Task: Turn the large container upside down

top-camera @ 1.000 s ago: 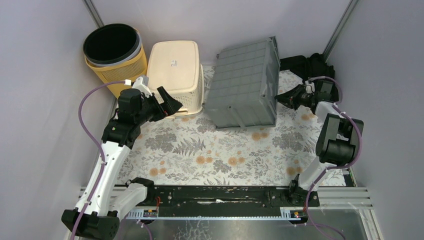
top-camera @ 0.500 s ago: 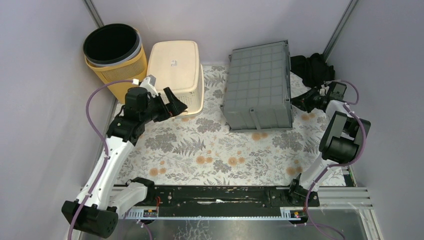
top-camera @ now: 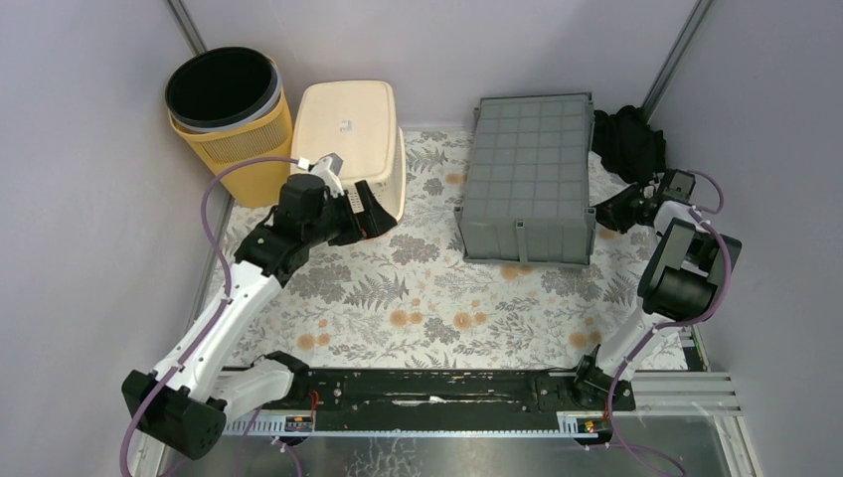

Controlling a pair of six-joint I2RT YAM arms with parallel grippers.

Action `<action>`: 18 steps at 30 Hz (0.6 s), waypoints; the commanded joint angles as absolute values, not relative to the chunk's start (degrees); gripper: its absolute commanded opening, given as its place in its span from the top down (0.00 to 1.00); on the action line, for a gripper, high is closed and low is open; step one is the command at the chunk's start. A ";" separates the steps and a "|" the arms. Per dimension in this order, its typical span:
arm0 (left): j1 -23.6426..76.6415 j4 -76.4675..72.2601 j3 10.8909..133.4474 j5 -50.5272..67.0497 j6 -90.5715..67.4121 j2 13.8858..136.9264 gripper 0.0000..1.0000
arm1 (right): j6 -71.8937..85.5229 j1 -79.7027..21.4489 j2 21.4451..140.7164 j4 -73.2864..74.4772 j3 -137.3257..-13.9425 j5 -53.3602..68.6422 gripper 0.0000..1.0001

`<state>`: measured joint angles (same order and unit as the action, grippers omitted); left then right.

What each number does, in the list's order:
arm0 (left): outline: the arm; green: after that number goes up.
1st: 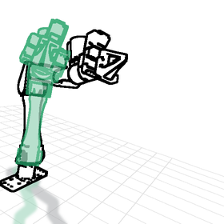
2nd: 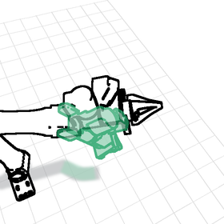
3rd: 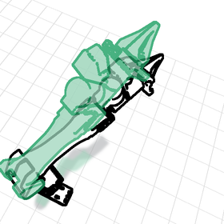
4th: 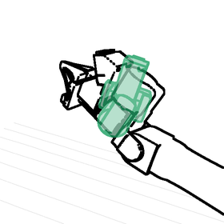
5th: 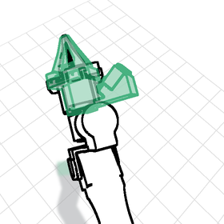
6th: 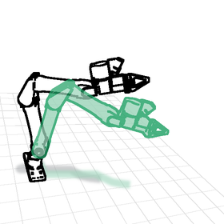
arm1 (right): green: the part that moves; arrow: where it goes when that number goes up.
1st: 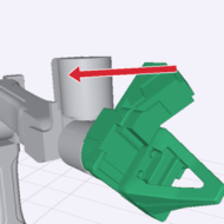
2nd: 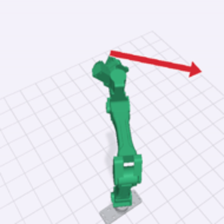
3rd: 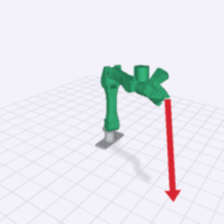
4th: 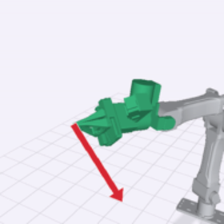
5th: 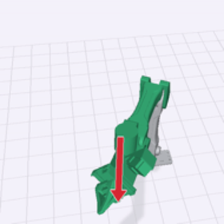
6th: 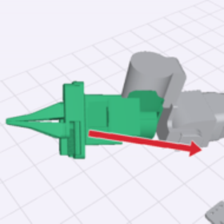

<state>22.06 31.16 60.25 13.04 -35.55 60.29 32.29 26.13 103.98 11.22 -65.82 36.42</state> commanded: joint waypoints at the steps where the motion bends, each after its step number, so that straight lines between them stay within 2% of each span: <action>1: 25.01 25.76 59.12 10.75 -36.59 61.79 0.00 | 33.13 28.18 103.30 12.11 -69.18 34.24 0.72; 6: 28.22 24.01 57.92 9.41 -37.47 63.51 0.00 | 32.59 28.39 102.15 13.08 -69.66 33.10 0.62; 9: 29.29 23.58 57.44 9.04 -37.70 63.80 0.00 | 32.69 28.52 101.42 13.74 -70.01 32.42 0.49; 13: 29.62 23.37 57.21 8.76 -37.64 63.86 0.00 | 33.75 28.65 101.59 12.34 -69.24 34.34 0.46; 18: 29.64 23.95 57.96 8.35 -37.10 63.53 0.00 | 33.23 28.50 95.98 13.81 -69.42 32.93 0.42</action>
<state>29.23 26.81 57.47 9.80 -37.21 64.10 33.32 28.56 103.15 13.28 -67.70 33.26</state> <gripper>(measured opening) 0.998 0.567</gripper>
